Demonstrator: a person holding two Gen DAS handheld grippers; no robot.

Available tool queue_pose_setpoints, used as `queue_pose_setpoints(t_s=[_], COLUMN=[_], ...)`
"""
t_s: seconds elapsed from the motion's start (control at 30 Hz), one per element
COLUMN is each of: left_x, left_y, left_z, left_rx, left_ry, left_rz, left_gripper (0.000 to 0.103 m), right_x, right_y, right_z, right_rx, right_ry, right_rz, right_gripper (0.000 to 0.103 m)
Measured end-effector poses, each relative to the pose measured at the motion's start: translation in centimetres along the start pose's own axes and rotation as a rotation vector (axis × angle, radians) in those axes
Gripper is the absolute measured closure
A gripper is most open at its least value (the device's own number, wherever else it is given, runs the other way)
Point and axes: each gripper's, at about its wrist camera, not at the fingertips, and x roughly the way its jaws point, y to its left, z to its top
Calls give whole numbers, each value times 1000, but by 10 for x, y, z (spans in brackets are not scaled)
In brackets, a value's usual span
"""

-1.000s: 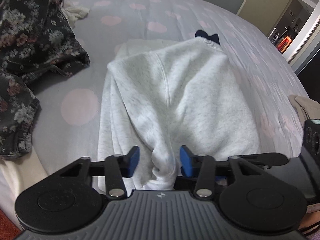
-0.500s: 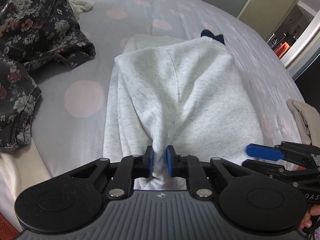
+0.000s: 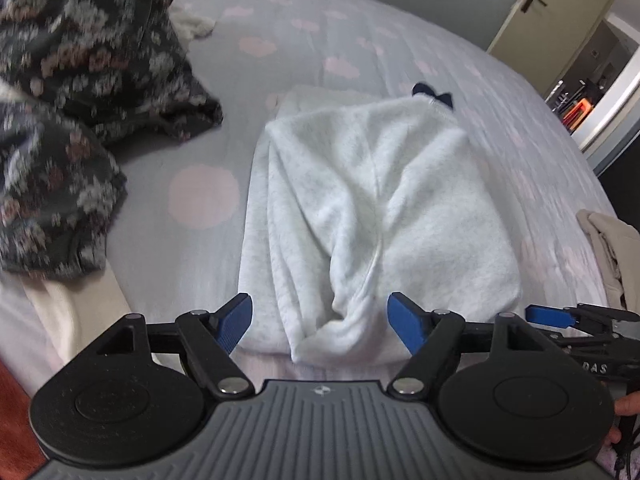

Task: Fold clothes

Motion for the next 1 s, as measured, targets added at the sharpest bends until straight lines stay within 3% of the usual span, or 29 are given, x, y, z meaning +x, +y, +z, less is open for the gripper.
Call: queue_pose_setpoints(t_s=[0.1, 0.2, 0.33, 0.5, 0.7, 0.77, 0.83, 0.87, 1.0], left_x=[14, 20, 19, -7, -54, -65, -67, -62, -26], left_y=[4, 2, 0, -10, -31, -32, -26, -20, 9], left_z=[-4, -2, 2, 19, 47, 51, 51, 49, 27], left_rx=[-31, -34, -34, -18, 40, 50, 35, 14, -69], left_ry=[8, -4, -24, -121, -259, -289, -280, -261, -166], left_rz=[-8, -71, -93, -132, -155, -141, -135, -131, -101], left_gripper=[29, 54, 78, 87, 90, 90, 90, 90, 91], right_x=[2, 4, 8, 16, 9, 11, 11, 8, 1], right_y=[9, 16, 19, 14, 23, 27, 29, 29, 23], right_z=[-6, -12, -12, -11, -3, -1, 0, 0, -3], right_rx=[-63, -110, -126, -93, -61, -56, -47, -45, -26], right_ry=[31, 45, 33, 41, -28, -41, -55, -63, -47], right_rz=[-15, -25, -36, -61, -50, -53, -58, -59, -81], right_gripper=[37, 32, 34, 41, 43, 50, 76, 83, 92])
